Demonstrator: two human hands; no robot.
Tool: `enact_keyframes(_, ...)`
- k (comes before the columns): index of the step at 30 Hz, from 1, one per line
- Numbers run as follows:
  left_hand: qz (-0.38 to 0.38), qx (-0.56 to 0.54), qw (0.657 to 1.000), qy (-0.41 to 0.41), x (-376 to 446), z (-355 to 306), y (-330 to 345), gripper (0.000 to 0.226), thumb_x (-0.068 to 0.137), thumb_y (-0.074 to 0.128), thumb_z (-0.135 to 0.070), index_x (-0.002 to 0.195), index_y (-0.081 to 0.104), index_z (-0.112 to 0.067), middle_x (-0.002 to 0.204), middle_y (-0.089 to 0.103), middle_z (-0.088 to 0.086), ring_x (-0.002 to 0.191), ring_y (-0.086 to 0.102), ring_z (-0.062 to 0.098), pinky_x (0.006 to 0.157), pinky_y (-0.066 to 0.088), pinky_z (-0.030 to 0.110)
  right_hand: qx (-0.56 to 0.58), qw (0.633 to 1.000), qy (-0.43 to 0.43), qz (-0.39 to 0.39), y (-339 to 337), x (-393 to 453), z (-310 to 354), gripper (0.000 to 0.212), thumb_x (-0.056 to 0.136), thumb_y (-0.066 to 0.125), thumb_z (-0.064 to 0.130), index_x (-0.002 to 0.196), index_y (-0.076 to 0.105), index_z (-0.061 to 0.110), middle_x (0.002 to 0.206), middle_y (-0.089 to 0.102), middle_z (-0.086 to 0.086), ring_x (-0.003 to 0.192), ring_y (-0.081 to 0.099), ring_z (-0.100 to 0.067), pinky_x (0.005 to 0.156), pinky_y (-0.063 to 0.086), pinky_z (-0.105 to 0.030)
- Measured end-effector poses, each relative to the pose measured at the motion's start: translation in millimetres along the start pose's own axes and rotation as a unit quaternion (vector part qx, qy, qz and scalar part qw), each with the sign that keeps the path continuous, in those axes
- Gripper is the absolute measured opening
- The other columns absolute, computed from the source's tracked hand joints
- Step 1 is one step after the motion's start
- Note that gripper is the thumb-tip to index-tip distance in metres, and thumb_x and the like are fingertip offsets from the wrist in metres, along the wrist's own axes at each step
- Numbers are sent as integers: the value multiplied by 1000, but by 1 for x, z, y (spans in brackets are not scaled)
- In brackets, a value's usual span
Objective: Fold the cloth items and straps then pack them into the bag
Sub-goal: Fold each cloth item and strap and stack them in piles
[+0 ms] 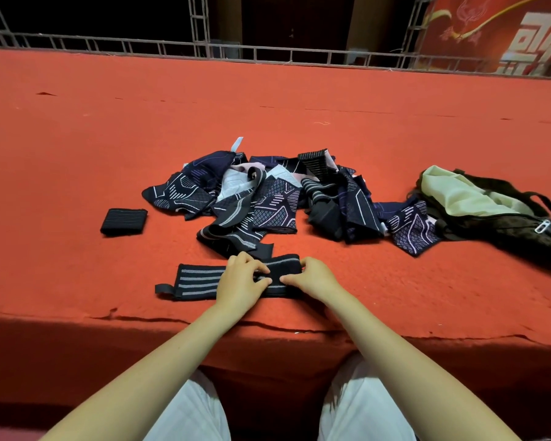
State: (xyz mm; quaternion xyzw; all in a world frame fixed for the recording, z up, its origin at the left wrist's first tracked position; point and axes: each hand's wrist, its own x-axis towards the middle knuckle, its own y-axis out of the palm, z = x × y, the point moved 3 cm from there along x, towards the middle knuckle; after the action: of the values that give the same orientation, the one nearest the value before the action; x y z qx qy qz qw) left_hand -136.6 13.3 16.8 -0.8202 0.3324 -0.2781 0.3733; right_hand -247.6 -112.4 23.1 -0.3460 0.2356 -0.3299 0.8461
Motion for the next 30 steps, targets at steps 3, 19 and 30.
enact_keyframes(3, 13, -19, 1000, 5, 2, 1, -4, 9, 84, 67, -25, 91, 71, -22, 96, 58, -6, 100, 51, 15, 87, 42, 29, 124, 992, -31, 18, -1, -4, 7, 26, 87, 63, 39, 74, 62, 17, 65, 61, 4, 60, 56, -13, 63, 43, -29)
enact_keyframes(19, 53, -404, 880, -243, -9, 48, -66, 17, 86, 62, -15, 101, 68, -11, 103, 71, 13, 99, 67, 29, 85, 50, 34, 223, 949, -219, 43, 46, -18, 74, 28, 90, 54, -1, 113, 68, 5, 114, 63, -9, 96, 55, 2, 80, 36, 0)
enact_keyframes(30, 8, 84, 964, -254, -16, 100, -89, 66, 83, 60, -55, 136, 47, -19, 132, 49, 15, 125, 39, 35, 101, 35, 39, 71, 976, -202, -41, 84, -2, 77, 35, 78, 70, 16, 113, 69, 14, 111, 58, -4, 110, 51, -22, 97, 35, -21)
